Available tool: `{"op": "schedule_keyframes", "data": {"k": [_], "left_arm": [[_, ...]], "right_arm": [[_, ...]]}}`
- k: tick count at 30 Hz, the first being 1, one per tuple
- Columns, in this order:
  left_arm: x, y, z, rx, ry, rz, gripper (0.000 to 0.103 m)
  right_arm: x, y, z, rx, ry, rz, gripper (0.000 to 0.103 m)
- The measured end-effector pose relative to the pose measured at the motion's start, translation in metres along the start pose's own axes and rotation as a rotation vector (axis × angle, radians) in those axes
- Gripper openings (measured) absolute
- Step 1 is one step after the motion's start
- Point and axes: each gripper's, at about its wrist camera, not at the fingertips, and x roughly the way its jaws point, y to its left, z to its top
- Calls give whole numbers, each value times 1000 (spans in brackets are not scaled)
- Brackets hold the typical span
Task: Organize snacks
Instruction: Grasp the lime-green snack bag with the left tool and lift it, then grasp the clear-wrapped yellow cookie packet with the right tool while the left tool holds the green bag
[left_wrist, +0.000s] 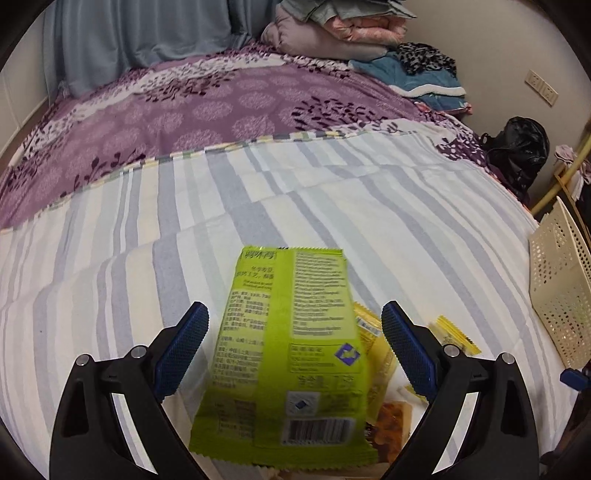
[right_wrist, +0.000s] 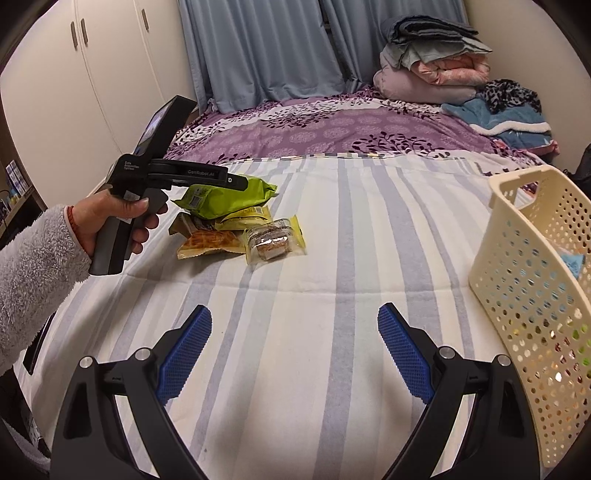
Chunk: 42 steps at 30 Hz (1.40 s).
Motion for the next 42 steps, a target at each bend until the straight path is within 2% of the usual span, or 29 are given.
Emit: {"op": "schedule_keyframes", "data": {"k": [1, 3, 11, 20, 28, 30, 32, 36, 42], "left_arm": [[3, 2, 0, -7, 7, 2, 88], [8, 8, -1, -26, 21, -9, 71], [1, 11, -8, -29, -23, -17, 70], [-45, 20, -18, -57, -118, 6, 70], [-77, 31, -40, -124, -171, 25, 70], [-84, 33, -46, -134, -182, 34, 70], [-90, 35, -52, -141, -190, 38, 70], [-99, 37, -64, -149, -193, 68, 70], [-113, 36, -75, -177, -212, 59, 70]], "right_arm": [[3, 1, 1, -3, 2, 3, 91], [9, 4, 4, -13, 7, 9, 91], [45, 12, 19, -47, 41, 36, 91], [100, 13, 50, -53, 83, 51, 91], [133, 28, 59, -113, 134, 58, 91], [142, 29, 60, -122, 157, 44, 86], [143, 31, 60, -126, 154, 27, 76], [140, 28, 60, -113, 147, 19, 61], [129, 26, 54, -111, 150, 14, 54]]}}
